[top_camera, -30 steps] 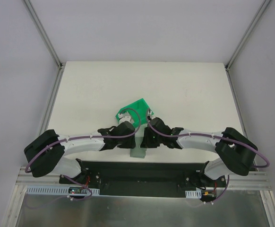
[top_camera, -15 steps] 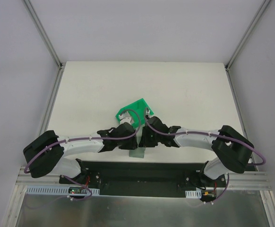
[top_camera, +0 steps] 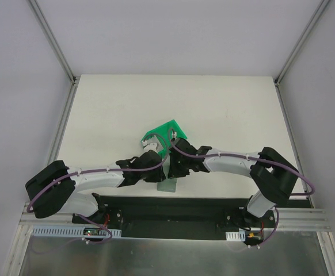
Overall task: Put the credit cards into the card holder
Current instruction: Close the card holder at the center of the board.
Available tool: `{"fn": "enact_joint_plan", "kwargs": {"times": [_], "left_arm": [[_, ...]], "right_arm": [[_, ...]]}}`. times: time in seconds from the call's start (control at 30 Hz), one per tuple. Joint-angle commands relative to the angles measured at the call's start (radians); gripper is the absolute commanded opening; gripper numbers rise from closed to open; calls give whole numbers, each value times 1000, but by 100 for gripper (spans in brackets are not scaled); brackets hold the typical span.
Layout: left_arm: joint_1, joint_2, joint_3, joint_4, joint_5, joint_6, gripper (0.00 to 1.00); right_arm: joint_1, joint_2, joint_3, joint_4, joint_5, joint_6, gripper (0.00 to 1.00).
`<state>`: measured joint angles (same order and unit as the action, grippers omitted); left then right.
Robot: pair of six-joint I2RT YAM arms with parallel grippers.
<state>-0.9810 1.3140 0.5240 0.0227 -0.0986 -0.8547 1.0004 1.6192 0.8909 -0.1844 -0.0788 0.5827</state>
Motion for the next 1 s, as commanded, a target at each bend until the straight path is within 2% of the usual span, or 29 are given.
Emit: {"fn": "enact_joint_plan", "kwargs": {"times": [0.0, 0.37, 0.57, 0.97], "left_arm": [[-13, 8, -39, -49, 31, -12, 20], [-13, -1, -64, 13, 60, -9, 9], [-13, -25, -96, 45, 62, -24, 7], [-13, -33, -119, 86, 82, -21, 5]], "right_arm": [[7, 71, 39, -148, 109, -30, 13], [27, 179, 158, -274, 129, -53, 9], [40, 217, 169, -314, 160, -44, 6], [38, 353, 266, -434, 206, -86, 7]]}}
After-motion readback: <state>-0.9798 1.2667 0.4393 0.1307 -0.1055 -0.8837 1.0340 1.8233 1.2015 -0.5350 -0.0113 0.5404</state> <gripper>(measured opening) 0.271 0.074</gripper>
